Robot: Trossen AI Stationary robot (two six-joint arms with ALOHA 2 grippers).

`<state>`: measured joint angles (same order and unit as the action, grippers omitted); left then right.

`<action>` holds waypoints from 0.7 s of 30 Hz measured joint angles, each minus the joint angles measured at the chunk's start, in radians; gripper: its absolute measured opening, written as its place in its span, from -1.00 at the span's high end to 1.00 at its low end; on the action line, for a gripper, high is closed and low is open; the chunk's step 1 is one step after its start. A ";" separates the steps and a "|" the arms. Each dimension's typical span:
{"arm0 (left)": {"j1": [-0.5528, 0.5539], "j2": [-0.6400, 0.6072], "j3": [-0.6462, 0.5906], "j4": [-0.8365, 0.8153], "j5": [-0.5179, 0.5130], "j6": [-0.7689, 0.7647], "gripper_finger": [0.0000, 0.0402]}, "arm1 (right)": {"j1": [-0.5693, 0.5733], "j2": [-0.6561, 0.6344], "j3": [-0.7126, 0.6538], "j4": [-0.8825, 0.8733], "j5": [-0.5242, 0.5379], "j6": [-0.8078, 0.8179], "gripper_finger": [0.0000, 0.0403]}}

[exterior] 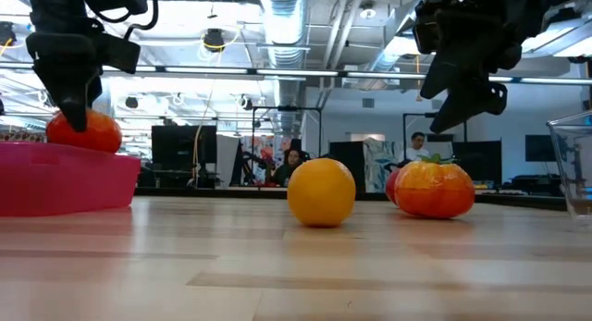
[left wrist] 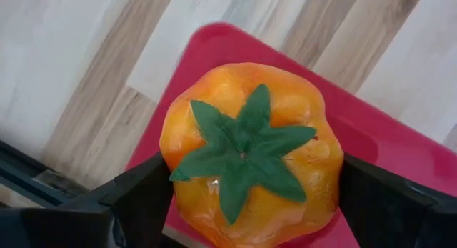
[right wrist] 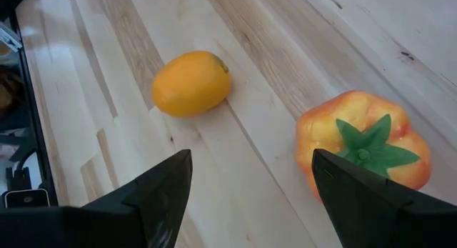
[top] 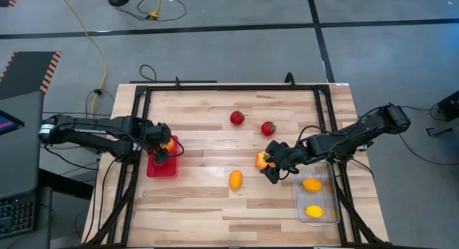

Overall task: Sort produce into baskets
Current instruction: Put the left orange tomato into the red bin, then put the yellow lemon into the transparent bin

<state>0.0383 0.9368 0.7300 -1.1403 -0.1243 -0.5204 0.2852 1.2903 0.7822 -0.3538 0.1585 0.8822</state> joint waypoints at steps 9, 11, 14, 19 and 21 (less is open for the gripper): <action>0.000 0.001 0.000 0.000 -0.005 -0.007 -0.97 | 0.000 0.000 0.000 0.008 0.000 0.000 -0.58; 0.000 0.001 0.000 0.000 -0.004 -0.012 -0.98 | 0.000 0.000 0.000 0.028 0.000 0.003 -0.58; 0.000 0.001 0.000 -0.007 0.015 -0.047 -0.97 | 0.000 0.000 0.000 0.077 0.000 0.007 -0.58; 0.000 0.001 0.000 -0.018 0.034 -0.066 -0.97 | 0.000 0.000 0.000 0.176 0.000 0.007 -0.58; 0.000 0.001 0.000 -0.018 0.034 -0.059 -0.97 | 0.000 0.000 0.000 0.205 0.000 0.008 -0.58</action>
<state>0.0383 0.9377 0.7300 -1.1580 -0.0898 -0.5794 0.2852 1.2903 0.7822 -0.1486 0.1585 0.8897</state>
